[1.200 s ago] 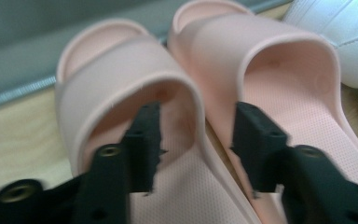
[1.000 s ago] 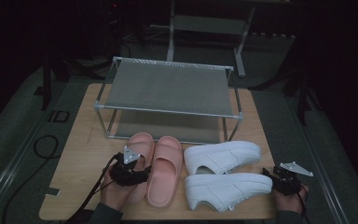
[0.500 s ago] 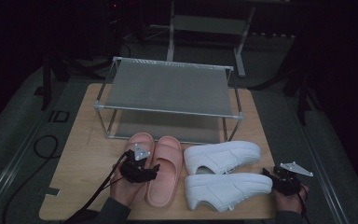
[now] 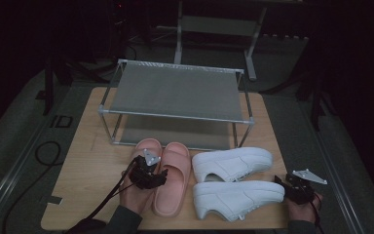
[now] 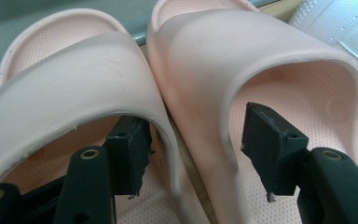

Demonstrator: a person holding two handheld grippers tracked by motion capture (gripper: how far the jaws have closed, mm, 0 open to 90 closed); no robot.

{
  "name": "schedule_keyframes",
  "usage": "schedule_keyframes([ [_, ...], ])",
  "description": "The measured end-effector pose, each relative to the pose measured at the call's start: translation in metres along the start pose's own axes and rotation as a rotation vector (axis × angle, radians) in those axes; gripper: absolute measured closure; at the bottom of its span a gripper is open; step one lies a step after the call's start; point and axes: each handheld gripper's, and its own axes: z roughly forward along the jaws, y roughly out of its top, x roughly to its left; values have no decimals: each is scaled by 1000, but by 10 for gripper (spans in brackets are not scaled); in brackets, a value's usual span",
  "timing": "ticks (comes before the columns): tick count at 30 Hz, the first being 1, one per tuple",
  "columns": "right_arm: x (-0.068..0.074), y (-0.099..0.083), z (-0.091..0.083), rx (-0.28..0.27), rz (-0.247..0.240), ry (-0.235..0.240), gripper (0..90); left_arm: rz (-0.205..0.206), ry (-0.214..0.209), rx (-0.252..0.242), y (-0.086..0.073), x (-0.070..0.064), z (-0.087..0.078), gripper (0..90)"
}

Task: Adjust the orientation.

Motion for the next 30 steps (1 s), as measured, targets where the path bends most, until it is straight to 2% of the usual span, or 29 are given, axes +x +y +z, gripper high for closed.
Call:
schedule_keyframes([
  [2,0,0,0,0,0,0,481,3,16,9,0,0,0,477],
  [6,0,0,0,0,1,1,480,0,8,15,0,1,0,535],
  [10,0,0,0,0,0,1,479,16,2,27,0,2,-3,641],
  [18,0,0,-1,1,1,1,479,42,-3,53,1,6,-6,692],
  [23,0,0,-1,1,2,1,479,60,3,71,0,13,-10,740],
  [28,0,0,-1,1,1,1,479,88,-43,76,-3,26,-15,769],
  [30,0,0,-1,1,1,1,479,119,-48,74,-5,30,-17,775],
])
